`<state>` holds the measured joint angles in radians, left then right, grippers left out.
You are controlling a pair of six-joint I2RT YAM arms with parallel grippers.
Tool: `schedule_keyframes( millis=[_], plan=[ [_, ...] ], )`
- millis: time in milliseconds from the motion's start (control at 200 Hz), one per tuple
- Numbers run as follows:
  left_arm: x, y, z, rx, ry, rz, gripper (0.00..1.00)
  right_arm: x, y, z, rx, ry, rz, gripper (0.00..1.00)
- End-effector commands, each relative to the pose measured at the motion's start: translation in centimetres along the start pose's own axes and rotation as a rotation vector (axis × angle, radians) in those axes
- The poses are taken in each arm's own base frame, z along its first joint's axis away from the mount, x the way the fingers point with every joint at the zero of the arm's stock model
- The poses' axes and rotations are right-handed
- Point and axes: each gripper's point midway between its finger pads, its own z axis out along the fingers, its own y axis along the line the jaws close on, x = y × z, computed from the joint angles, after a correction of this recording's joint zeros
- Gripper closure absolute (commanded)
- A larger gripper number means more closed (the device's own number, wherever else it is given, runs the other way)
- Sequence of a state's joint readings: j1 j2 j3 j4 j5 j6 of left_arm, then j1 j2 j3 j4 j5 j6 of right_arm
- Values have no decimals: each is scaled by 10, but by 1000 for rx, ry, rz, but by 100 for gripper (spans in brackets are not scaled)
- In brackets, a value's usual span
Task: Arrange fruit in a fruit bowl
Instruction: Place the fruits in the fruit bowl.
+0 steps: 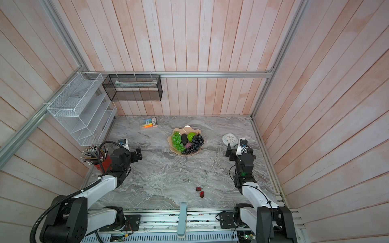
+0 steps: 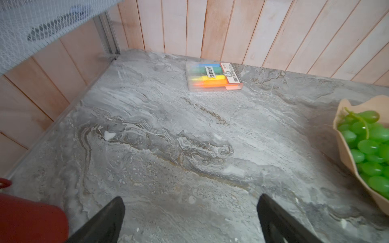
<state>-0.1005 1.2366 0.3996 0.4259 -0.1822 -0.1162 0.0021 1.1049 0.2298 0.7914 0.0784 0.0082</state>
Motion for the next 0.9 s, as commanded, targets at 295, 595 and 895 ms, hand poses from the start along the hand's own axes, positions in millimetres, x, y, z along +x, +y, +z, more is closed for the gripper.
schedule_keyframes(
  millis=[295,595,895],
  plan=[
    [-26,11,13,-5,-262,67,0,20,-4,18,-44,-84,36,2],
    [-14,24,20,-22,-269,8,0,30,-2,37,-54,-16,43,2],
    [-15,24,19,-19,-271,7,0,31,0,38,-66,-6,28,2]
  ],
)
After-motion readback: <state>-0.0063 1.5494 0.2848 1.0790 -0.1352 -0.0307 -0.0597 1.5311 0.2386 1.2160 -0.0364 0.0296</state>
